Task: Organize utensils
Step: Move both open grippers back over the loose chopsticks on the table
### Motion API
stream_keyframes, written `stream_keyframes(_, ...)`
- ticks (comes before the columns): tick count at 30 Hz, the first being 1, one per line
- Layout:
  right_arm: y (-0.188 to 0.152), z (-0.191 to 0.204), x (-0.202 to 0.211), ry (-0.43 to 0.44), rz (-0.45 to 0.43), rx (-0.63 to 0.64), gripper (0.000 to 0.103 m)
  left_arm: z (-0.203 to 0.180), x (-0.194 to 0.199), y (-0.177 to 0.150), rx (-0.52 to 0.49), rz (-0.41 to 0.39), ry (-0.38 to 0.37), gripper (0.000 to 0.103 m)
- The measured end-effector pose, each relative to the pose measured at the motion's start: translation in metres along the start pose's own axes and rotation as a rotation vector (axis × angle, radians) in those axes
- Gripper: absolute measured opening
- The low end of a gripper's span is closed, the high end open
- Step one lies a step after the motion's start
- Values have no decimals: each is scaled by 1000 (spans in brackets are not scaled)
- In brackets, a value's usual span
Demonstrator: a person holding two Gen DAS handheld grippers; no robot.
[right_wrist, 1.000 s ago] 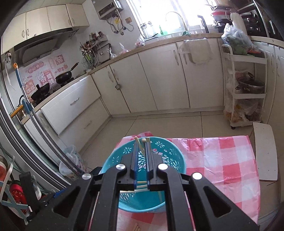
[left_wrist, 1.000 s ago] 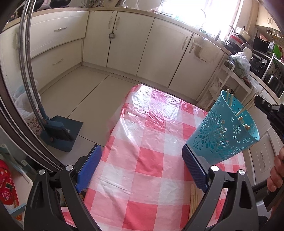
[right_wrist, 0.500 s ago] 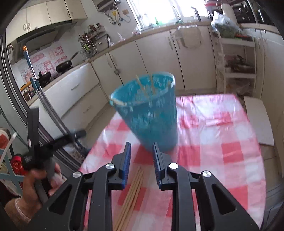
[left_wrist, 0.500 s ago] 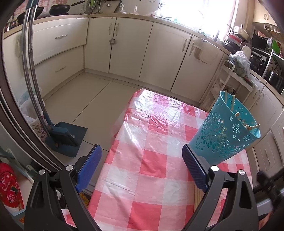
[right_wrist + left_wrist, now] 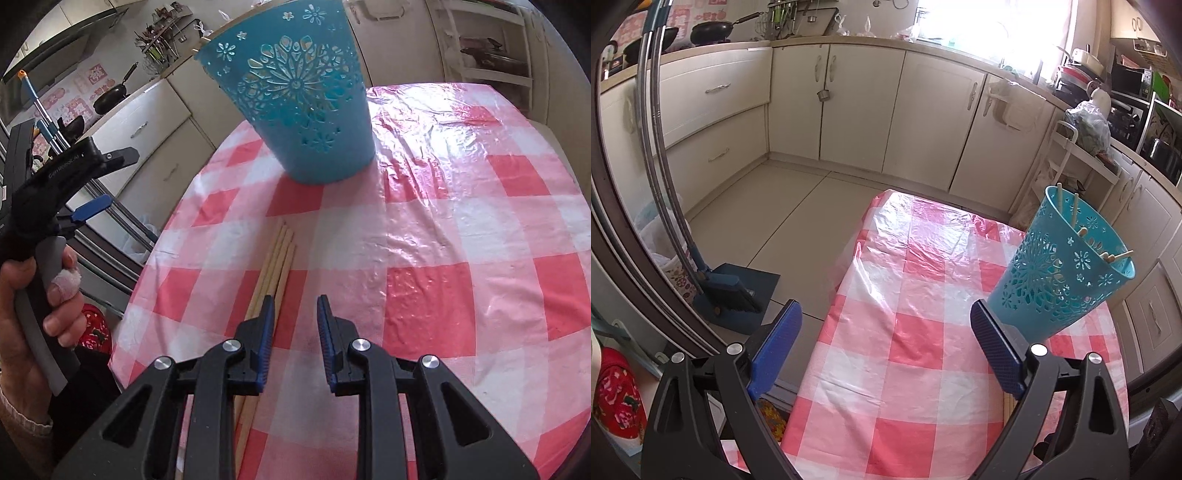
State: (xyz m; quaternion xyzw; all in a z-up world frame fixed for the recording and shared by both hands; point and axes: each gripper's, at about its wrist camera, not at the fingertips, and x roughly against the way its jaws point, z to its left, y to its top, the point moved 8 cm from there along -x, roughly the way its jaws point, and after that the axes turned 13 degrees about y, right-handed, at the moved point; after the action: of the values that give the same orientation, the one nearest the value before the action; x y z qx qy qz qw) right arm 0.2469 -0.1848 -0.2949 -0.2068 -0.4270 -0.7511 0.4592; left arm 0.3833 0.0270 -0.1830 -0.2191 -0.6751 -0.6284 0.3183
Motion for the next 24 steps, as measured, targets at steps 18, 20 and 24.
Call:
stream_keyframes(18,3,3,-13,-24,-2,27,25,-5,-4,-4,-32,18,0,89)
stream_keyframes(20,4,6,-16,-26,1,41,25,-5,-4,-5,-33,20,0,89)
stream_keyframes(24,3,10,-23,-55,20,87,23,-5,-4,-5,-32,21,-1,89)
